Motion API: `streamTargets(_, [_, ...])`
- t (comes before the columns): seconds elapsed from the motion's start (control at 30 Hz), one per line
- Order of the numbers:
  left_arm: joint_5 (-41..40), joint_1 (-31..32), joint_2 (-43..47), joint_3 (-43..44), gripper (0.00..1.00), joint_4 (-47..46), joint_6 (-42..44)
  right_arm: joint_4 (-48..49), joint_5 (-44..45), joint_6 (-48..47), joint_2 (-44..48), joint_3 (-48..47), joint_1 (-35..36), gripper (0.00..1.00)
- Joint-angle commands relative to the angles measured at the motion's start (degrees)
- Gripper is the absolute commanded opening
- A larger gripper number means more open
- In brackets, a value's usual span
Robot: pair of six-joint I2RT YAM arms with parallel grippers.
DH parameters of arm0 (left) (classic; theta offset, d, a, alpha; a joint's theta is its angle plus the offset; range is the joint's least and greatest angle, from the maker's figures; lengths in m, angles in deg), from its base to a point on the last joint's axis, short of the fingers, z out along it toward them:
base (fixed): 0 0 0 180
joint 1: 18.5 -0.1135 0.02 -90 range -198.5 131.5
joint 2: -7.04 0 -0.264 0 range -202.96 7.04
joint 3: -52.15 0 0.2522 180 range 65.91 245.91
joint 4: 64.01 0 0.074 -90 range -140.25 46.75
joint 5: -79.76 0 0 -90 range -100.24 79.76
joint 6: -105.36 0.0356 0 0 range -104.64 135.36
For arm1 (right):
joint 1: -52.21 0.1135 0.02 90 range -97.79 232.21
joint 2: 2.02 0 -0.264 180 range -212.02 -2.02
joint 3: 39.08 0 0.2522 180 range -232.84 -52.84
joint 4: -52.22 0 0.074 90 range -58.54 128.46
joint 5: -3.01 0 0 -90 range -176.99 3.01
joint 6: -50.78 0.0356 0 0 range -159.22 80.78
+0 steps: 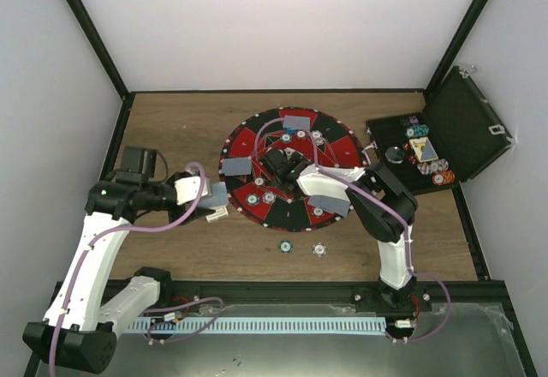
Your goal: Distribute texas hold em gaming equipment
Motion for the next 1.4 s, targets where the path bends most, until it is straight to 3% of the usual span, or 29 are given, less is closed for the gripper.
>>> streamTargets(0.0, [2.0,-0.1,0.6,1.6,0.13,0.1,0.2,-5.3,-5.2,6.5,6.1,-4.0,0.5,0.88])
streamTargets(0.1, [2.2,-0.1,0.6,1.7,0.13,0.2,0.2,-7.6,-9.1,10.9,10.3,-7.0,0.4,0.99])
streamTargets(0.27, [2.0,-0.1,0.6,1.6,0.13,0.0,0.2,-13.2,-20.6,23.0,17.4,-12.3,0.0,1.00])
streamTargets(0.37, [2.2,-0.1,0.5,1.4,0.13,-0.2,0.2,-14.7,-35.1,33.3,21.8,-13.5,-1.8,1.00])
streamTargets(0.57, [3.0,-0.1,0.3,0.9,0.13,-0.6,0.4,-13.9,-62.5,45.2,24.3,-13.5,-1.9,1.00])
streamTargets(0.97, [2.7,-0.1,-0.1,-0.4,0.13,-1.8,0.0,2.5,-70.4,57.1,28.0,-0.6,4.7,1.00])
streamTargets(1.2, [2.4,-0.1,0.2,-0.6,0.13,-1.8,0.0,13.1,-73.2,63.2,26.6,1.6,5.5,1.00])
streamTargets(1.37, [2.3,-0.1,0.2,-0.8,0.13,-1.8,0.0,15.5,-74.0,64.5,23.5,0.0,7.1,1.00])
